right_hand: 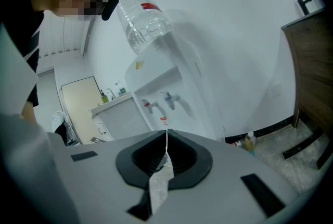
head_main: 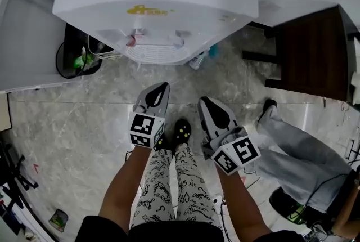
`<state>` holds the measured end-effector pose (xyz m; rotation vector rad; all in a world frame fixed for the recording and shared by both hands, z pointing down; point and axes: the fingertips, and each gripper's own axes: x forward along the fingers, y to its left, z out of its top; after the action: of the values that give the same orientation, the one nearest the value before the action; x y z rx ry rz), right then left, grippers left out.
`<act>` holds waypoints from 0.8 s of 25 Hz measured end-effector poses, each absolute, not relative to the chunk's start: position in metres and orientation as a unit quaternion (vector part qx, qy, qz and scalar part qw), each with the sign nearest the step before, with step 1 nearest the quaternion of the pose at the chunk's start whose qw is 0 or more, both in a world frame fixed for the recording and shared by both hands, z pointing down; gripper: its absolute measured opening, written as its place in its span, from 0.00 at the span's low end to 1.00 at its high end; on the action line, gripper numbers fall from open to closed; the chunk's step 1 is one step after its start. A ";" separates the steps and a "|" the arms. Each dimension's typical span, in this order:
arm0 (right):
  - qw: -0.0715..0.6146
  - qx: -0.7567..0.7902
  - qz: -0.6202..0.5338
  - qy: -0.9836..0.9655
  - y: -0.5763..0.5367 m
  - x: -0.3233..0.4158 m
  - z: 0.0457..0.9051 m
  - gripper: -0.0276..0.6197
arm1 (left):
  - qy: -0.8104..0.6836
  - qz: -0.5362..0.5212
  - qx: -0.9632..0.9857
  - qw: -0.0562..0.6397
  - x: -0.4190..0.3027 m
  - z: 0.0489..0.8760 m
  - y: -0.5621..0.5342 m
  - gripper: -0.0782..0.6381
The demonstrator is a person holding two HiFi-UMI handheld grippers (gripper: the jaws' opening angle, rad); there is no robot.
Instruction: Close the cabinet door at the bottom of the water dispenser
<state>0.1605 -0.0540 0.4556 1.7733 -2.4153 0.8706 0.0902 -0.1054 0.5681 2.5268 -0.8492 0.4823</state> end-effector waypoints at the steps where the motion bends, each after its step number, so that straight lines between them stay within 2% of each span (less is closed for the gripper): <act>1: 0.012 0.562 0.278 -0.779 -0.048 0.156 0.446 0.07 | -0.297 0.172 0.915 0.211 0.090 0.551 -0.093 0.11; 6: -0.007 0.552 0.275 -0.787 -0.026 0.140 0.397 0.07 | -0.253 0.185 0.935 0.164 0.084 0.465 -0.050 0.11; 10: -0.059 0.562 0.257 -0.784 -0.006 0.138 0.333 0.07 | -0.231 0.157 0.951 0.135 0.077 0.375 -0.025 0.11; 15: -0.051 0.519 0.249 -0.816 0.025 0.111 0.267 0.07 | -0.252 0.152 0.944 0.148 0.058 0.303 0.002 0.11; 20: -0.080 0.502 0.163 -0.845 0.046 0.096 0.192 0.07 | -0.260 0.134 0.942 0.166 0.047 0.259 0.026 0.11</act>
<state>0.0960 0.0462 0.1917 1.6640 -2.8006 0.5390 0.0469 0.0262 0.2586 2.6810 -0.7401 0.3819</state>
